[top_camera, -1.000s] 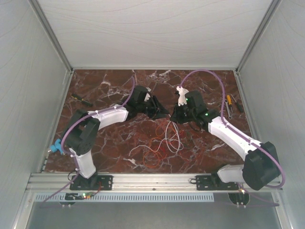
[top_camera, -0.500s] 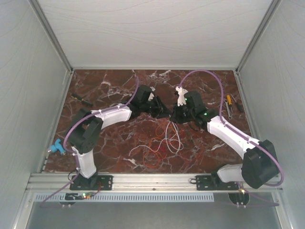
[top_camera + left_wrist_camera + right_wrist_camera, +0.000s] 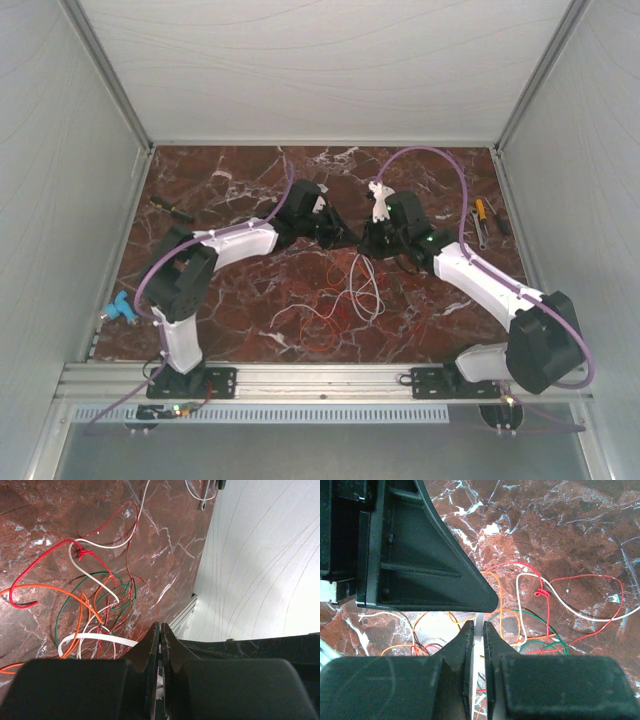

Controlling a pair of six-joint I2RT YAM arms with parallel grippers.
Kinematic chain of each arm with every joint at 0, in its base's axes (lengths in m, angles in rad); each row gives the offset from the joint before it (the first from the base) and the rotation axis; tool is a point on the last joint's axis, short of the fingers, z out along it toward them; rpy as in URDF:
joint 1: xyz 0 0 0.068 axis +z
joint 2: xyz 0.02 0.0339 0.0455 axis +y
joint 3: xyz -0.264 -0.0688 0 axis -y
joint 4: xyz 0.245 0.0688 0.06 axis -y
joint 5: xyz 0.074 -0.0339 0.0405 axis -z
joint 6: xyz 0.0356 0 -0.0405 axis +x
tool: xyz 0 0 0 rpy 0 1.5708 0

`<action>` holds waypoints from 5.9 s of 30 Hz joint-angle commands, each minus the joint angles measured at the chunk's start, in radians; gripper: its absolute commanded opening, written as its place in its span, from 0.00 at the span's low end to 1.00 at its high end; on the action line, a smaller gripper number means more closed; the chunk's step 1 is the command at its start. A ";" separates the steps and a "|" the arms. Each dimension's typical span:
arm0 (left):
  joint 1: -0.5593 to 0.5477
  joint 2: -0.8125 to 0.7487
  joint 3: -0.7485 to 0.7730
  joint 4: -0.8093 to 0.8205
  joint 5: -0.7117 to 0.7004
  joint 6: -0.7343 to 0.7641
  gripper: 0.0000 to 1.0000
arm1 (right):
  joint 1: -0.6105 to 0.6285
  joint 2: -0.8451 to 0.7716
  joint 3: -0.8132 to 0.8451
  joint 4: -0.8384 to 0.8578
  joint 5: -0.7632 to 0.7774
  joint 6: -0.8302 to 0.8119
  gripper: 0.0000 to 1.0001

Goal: Zip-tie the wires
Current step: Tie the cable at the center of the board, then place the cable at the center of the board, then reset both arms

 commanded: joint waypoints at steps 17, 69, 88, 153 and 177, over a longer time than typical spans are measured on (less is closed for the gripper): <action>0.076 0.041 0.120 -0.113 -0.041 0.079 0.00 | 0.020 -0.081 -0.096 0.014 0.016 0.022 0.00; 0.485 0.639 0.930 -0.520 -0.253 0.330 0.00 | 0.024 0.000 -0.260 0.134 0.015 0.078 0.00; 0.586 0.821 1.248 -0.641 -0.351 0.351 0.00 | 0.003 0.015 -0.382 0.179 -0.004 0.144 0.00; 0.585 0.093 0.681 -0.398 -0.363 0.446 1.00 | 0.027 -0.099 0.155 -0.134 0.073 0.096 0.97; 0.452 -1.137 -0.535 0.084 -0.507 0.992 1.00 | -0.136 -0.123 0.229 0.369 0.359 -0.232 0.98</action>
